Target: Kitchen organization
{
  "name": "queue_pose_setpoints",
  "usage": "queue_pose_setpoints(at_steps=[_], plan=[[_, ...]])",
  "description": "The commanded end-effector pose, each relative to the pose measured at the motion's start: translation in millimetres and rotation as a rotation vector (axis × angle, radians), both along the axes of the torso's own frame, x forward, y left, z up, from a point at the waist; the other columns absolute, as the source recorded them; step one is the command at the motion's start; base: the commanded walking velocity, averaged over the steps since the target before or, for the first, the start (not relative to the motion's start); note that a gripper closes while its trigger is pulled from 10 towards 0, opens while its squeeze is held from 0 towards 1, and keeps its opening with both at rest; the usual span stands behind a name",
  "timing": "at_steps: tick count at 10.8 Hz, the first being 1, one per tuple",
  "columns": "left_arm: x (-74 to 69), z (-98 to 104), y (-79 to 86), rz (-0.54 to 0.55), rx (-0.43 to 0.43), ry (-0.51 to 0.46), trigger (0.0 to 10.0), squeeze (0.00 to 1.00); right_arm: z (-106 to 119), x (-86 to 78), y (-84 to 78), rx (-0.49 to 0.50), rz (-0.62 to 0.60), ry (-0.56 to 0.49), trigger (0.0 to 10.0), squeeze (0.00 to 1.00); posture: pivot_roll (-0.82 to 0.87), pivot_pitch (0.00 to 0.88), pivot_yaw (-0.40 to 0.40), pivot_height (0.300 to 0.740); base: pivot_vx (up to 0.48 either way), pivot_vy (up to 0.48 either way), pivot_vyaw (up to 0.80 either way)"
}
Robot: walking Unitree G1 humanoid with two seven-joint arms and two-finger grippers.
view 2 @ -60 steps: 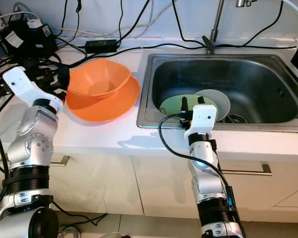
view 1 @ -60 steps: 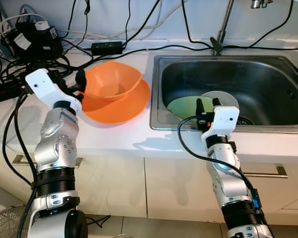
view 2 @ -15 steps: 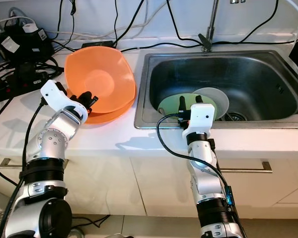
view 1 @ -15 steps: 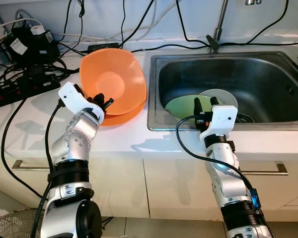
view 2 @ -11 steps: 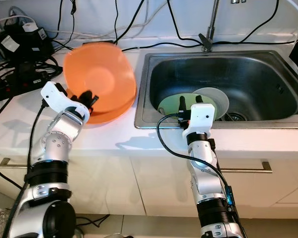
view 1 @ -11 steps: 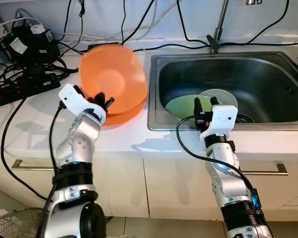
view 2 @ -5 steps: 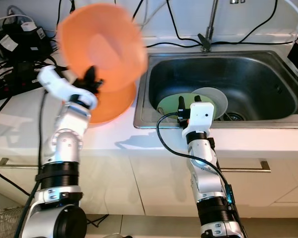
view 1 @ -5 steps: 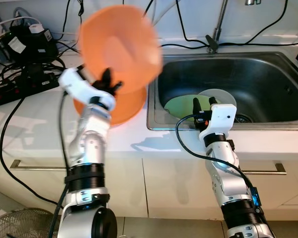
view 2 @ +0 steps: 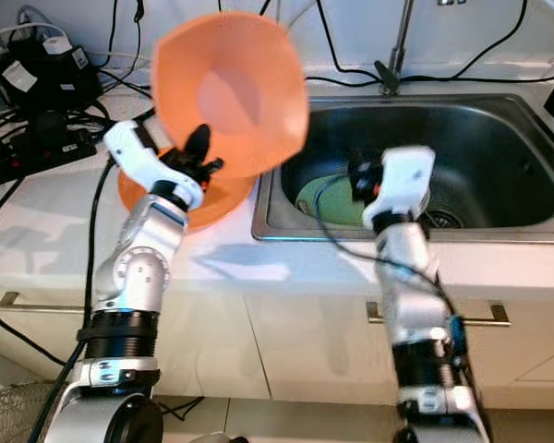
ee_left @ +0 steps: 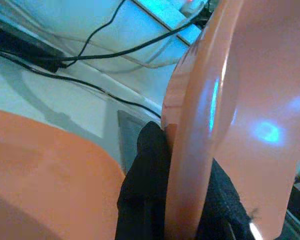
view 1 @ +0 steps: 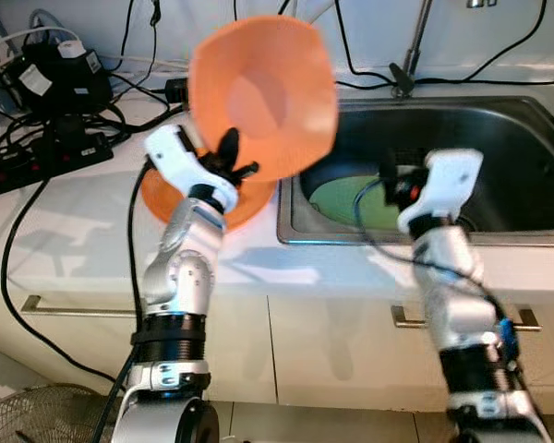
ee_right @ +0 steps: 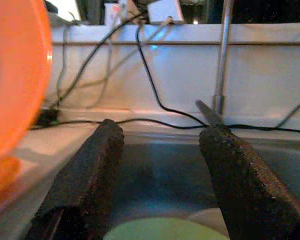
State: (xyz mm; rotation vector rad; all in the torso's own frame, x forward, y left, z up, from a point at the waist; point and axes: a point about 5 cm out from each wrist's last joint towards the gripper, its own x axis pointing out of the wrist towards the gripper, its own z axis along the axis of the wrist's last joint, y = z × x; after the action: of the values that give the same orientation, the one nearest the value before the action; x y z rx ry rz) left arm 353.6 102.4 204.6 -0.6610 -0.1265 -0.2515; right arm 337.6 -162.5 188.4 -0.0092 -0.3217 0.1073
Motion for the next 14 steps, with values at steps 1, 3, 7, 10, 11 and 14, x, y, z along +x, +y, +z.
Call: queue_pose_setpoints(at_steps=[1, 3, 7, 10, 11, 14], plan=[[-3.2, 6.7, 0.9, 0.006, 0.009, -0.05, 10.0, 0.0, 14.2, 0.1, 0.7, 0.041, 0.071, -0.026, 10.0, 0.0, 0.01, 0.0, 0.085, 0.74, 0.0, 0.0, 0.0], [-5.1, 5.1, -4.8, -0.024, 0.057, -0.064, 10.0, 0.0, 17.5, -3.3, 8.0, 0.073, 0.241, -0.011, 10.0, 0.0, 0.01, 0.0, 0.089, 0.74, 0.0, 0.0, 0.0], [-12.8, 5.9, -22.0, -0.129, 0.109, -0.114, 10.0, 0.0, 9.1, -10.7, 14.3, 0.089, 0.381, 0.037, 10.0, 0.0, 0.01, 0.0, 0.093, 0.74, 0.0, 0.0, 0.0], [-14.5, 7.2, -24.2, -0.155, 0.104, -0.136, 10.0, 0.0, 8.4, -10.9, 15.0, 0.088, 0.387, 0.044, 10.0, 0.0, 0.01, 0.0, 0.091, 0.74, 0.0, 0.0, 0.0], [-15.1, 7.2, -23.9, -0.16, 0.101, -0.142, 10.0, 0.0, 7.7, -10.6, 14.9, 0.083, 0.385, 0.047, 10.0, 0.0, 0.02, 0.0, 0.089, 0.74, 0.0, 0.0, 0.0], [-17.7, 7.9, -21.8, -0.215, 0.097, -0.178, 10.0, 0.0, 5.9, -8.5, 13.5, 0.099, 0.369, 0.056, 10.0, 0.0, 0.02, 0.0, 0.089, 0.74, 0.0, 0.0, 0.0]])
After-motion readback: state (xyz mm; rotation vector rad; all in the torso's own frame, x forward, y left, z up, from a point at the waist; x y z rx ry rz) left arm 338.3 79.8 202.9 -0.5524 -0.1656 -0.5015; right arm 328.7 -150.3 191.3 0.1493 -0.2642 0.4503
